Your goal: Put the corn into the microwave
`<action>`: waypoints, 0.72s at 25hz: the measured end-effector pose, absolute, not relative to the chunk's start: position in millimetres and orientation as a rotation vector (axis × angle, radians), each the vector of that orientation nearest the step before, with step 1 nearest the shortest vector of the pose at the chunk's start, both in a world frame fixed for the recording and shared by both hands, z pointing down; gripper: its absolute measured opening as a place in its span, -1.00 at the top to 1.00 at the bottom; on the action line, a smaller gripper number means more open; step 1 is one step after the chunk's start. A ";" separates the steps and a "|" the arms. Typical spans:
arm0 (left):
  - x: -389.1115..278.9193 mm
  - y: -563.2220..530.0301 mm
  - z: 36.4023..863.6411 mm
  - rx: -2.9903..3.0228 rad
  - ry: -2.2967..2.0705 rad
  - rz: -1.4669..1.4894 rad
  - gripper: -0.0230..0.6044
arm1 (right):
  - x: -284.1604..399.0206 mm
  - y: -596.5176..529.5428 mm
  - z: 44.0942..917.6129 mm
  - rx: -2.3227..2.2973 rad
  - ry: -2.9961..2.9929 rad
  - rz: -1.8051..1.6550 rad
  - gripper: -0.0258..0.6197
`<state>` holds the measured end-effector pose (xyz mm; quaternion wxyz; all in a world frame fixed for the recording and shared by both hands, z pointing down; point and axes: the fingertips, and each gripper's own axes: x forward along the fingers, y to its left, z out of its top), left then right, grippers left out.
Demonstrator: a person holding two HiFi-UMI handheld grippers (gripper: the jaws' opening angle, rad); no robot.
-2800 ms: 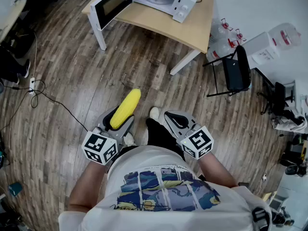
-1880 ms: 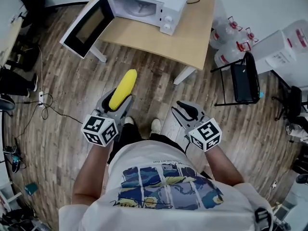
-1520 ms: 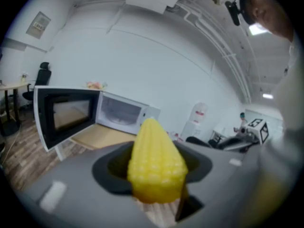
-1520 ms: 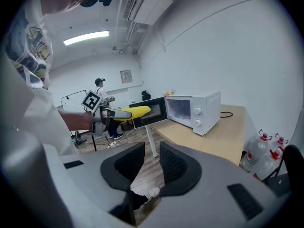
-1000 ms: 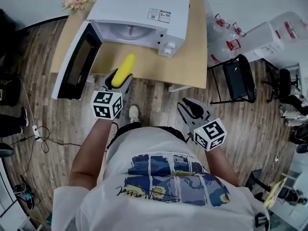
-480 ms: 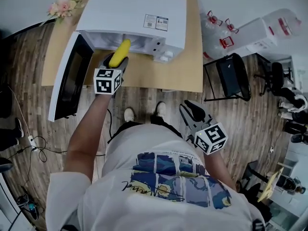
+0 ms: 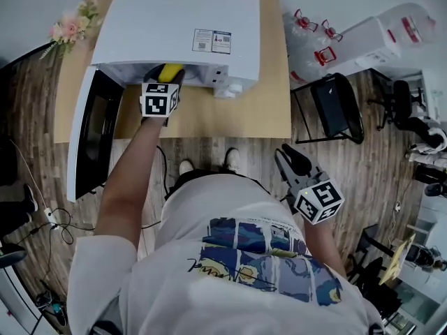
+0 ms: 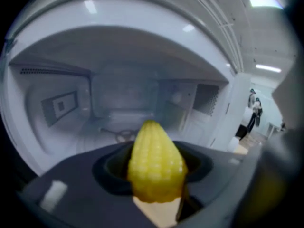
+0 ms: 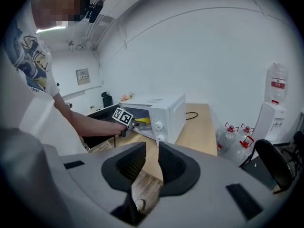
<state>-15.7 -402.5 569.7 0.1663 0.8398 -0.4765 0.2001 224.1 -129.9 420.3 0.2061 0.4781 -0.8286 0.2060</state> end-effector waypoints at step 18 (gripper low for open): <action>11.5 -442.4 596.4 2.379 -1.327 0.782 0.11 | 237.3 -149.3 423.6 1.413 -2.226 0.625 0.69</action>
